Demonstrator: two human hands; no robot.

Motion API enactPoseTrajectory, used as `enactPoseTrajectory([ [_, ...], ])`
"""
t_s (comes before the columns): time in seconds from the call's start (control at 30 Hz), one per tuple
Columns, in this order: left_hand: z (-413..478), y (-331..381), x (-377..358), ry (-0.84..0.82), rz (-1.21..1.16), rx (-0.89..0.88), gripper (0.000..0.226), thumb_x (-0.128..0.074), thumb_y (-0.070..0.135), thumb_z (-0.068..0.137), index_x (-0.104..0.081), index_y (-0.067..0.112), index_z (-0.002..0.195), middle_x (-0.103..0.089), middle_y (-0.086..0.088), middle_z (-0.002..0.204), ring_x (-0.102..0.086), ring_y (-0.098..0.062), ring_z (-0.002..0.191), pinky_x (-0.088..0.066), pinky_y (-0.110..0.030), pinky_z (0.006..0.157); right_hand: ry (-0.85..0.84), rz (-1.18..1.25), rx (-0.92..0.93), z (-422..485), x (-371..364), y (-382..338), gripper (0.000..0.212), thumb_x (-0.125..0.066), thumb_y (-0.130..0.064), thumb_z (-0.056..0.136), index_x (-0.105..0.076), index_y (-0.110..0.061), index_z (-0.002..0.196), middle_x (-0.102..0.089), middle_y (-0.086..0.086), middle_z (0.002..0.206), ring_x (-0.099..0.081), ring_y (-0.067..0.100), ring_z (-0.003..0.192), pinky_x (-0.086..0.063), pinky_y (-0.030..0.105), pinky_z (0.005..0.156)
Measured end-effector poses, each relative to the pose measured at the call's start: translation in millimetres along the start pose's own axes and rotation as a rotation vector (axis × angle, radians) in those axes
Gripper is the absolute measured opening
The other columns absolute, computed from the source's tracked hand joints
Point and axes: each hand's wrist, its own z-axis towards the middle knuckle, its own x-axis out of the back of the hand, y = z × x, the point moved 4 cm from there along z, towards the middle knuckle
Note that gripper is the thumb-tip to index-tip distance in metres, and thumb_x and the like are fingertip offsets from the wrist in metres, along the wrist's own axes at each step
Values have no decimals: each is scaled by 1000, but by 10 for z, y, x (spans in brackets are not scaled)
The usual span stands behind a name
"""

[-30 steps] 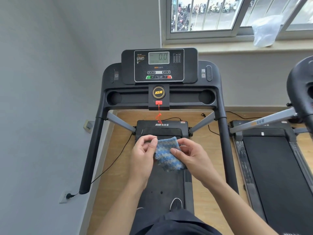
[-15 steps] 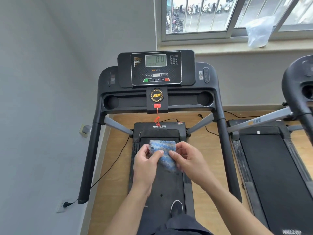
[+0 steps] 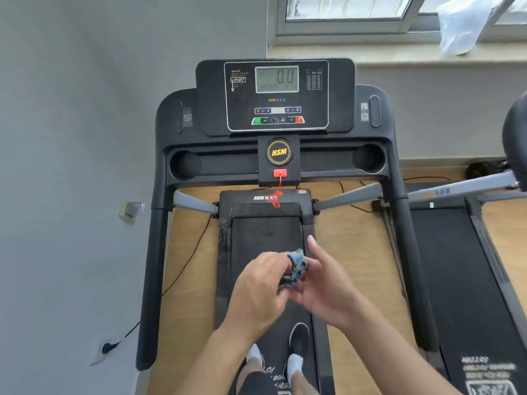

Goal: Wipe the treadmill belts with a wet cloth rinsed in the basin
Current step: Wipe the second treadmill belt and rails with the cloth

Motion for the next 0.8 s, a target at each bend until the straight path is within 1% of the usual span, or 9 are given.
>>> enactPoseTrajectory([
  [0.07,-36,-179,-167,-92,-59,-30,37,-69,14,80,-65,18,117,-65,9,138,-59,-12,131,-47,-29,104,44,72,13,243,47,20,53,-59,-49,100,-63,-5,129,-66,17,118,-63,30,107,-50,41,94],
  [0.13,-85,-364,-328,-136,-130,-31,39,-69,19,83,-67,17,122,-55,8,155,-45,-8,148,-36,-29,119,162,138,40,520,218,58,43,-64,-32,95,-62,-8,131,-67,16,114,-67,27,96,-52,39,87],
  [0.2,-95,-641,-484,-119,-182,14,40,-67,17,82,-69,20,122,-52,9,158,-42,-8,150,-32,-31,121,242,174,43,847,445,130,44,-60,-20,95,-60,4,132,-69,19,117,-69,29,95,-55,38,82],
  [0.27,-121,-1072,-703,-64,-187,91,37,-62,17,84,-72,22,119,-54,11,155,-45,-9,147,-37,-36,118,325,246,23,1227,722,242,45,-52,-11,99,-53,13,137,-68,25,126,-70,35,108,-57,42,83],
  [0.37,-228,-1957,-1229,9,-181,326,43,-54,21,92,-67,23,133,-56,12,153,-51,-10,142,-43,-43,116,483,337,-14,1888,1286,479,39,-46,-6,100,-53,7,137,-67,27,128,-67,40,119,-62,43,77],
  [0.43,-269,-2573,-1759,-28,-141,466,49,-49,28,95,-59,23,143,-55,11,154,-50,-8,142,-42,-43,118,573,321,-34,2448,1740,693,36,-48,-10,102,-55,2,136,-70,23,126,-69,39,115,-63,45,74],
  [0.5,-318,-3225,-2442,-135,-59,538,51,-50,28,99,-52,22,149,-50,7,159,-45,-11,145,-38,-42,122,613,235,-50,3094,2198,980,33,-48,-16,105,-57,-2,134,-71,19,124,-71,36,111,-63,45,72],
  [0.63,-359,-4749,-4180,-367,155,464,65,-55,23,103,-31,16,163,-19,-1,175,-32,-20,154,-34,-40,123,572,36,-2,4534,3365,1596,21,-45,-20,110,-64,-13,113,-75,7,106,-74,24,94,-60,44,84],
  [0.8,-525,-6232,-5848,-364,274,530,74,-52,27,107,-13,8,167,4,-10,177,-15,-27,162,-31,-46,124,638,-69,126,5862,4827,2034,21,-42,-21,111,-63,-20,110,-72,3,109,-71,24,102,-56,47,98],
])
